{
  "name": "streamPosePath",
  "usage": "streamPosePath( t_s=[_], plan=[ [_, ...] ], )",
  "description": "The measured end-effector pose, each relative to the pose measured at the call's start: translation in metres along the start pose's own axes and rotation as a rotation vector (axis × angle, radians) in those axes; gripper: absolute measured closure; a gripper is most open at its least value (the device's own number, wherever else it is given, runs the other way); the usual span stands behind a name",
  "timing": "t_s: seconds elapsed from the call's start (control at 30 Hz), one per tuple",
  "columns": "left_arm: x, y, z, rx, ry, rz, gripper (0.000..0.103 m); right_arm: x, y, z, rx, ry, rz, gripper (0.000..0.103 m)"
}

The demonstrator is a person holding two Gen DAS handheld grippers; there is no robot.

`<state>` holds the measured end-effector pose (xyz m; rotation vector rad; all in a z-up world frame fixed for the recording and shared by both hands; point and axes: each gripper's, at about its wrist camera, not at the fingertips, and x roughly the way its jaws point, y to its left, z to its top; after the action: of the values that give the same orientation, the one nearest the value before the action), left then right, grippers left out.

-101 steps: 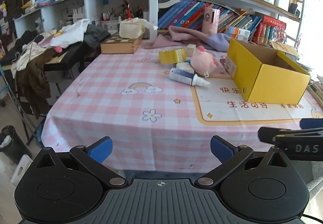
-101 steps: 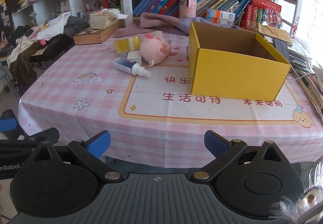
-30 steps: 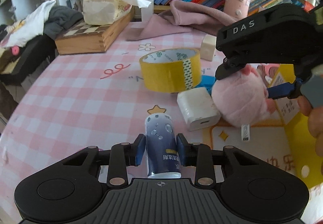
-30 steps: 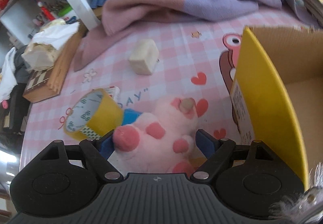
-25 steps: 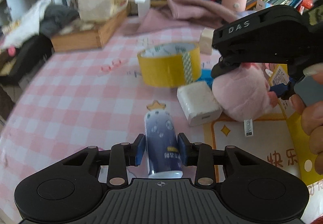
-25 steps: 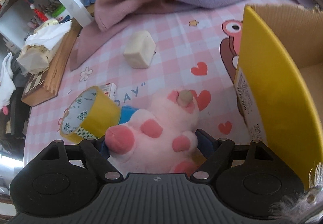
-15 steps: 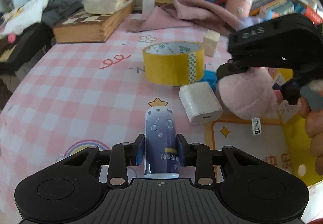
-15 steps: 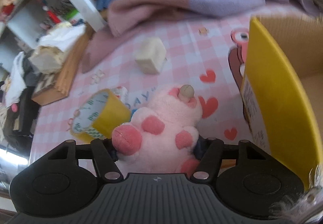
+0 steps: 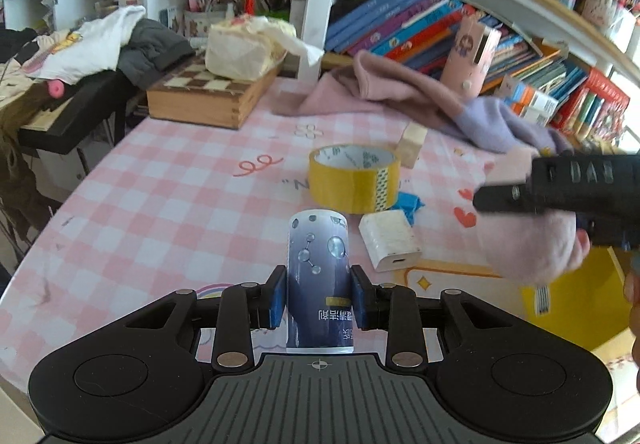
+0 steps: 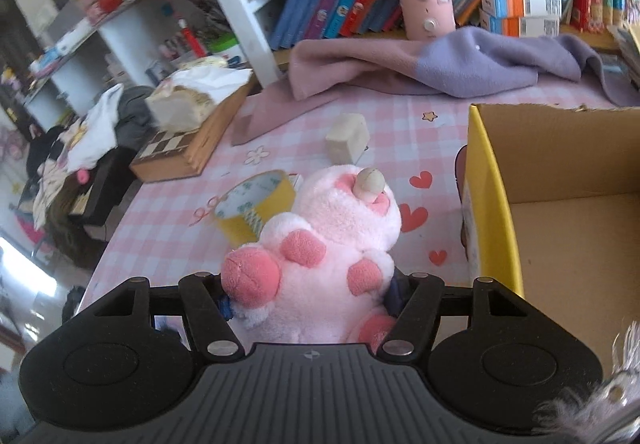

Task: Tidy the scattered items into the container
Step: 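Carry the tube with the left tool while the right tool carries the plush pig to the box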

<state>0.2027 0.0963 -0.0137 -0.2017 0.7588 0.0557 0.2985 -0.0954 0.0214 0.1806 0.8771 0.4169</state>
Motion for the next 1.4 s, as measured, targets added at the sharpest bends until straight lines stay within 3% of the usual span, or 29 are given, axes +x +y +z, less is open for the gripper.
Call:
streamPosePath(
  t_s=[0.3, 0.8, 1.07, 1.4],
  plan=[
    [-0.050, 0.002, -0.008, -0.005, -0.067, -0.072, 0.072, -0.048, 0.014, -0.044, -0.096, -0.027, -0.014, 0.040],
    [-0.121, 0.016, -0.056, -0.010, -0.080, -0.157, 0.072, -0.116, 0.032, -0.130, -0.167, -0.051, -0.080, 0.040],
    [-0.148, 0.022, -0.083, 0.012, -0.061, -0.194, 0.072, -0.138, 0.033, -0.172, -0.096, -0.015, -0.095, 0.040],
    [-0.153, 0.009, -0.101, 0.037, -0.026, -0.283, 0.072, -0.167, 0.020, -0.203, -0.023, 0.000, -0.167, 0.040]
  ],
)
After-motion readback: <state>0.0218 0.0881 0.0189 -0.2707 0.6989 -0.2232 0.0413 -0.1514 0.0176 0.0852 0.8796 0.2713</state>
